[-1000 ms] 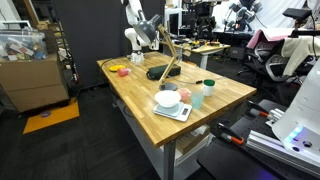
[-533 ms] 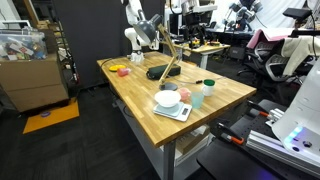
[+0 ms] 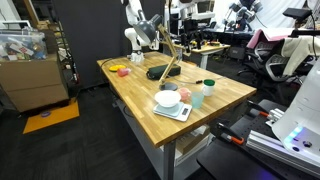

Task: Pour the liquid in the pink cup into the white bowl on the scale

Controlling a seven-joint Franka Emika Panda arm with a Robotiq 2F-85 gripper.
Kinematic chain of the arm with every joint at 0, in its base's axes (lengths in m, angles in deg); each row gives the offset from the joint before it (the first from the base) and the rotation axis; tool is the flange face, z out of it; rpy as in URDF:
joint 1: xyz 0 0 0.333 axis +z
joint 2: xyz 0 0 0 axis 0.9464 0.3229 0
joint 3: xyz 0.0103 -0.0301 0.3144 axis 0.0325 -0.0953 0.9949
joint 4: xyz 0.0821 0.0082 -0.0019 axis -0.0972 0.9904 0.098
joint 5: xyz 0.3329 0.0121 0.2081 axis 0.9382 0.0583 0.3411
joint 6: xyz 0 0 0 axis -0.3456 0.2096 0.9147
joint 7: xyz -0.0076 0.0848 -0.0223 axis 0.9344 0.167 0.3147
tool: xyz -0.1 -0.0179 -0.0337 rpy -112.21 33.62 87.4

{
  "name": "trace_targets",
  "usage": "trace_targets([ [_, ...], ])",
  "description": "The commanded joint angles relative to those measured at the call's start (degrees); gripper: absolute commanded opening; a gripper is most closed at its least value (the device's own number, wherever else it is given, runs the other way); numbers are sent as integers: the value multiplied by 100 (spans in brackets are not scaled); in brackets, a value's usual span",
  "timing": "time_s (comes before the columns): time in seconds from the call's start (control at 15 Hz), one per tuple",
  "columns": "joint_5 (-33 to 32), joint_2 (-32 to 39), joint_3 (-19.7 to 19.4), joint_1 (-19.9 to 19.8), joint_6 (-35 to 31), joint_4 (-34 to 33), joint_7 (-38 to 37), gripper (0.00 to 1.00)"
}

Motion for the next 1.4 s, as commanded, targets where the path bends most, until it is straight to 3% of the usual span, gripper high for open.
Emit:
trace_targets([
  [0.0, 404, 339, 97, -92, -810, 263, 421, 100],
  [0.27, 612, 878, 166, -108, -1086, 426, 759, 100],
  [0.87, 562, 946, 128, -78, -1067, 293, 566, 100],
  [1.33, 1225, 1697, 311, -492, -1983, 305, 1541, 100],
])
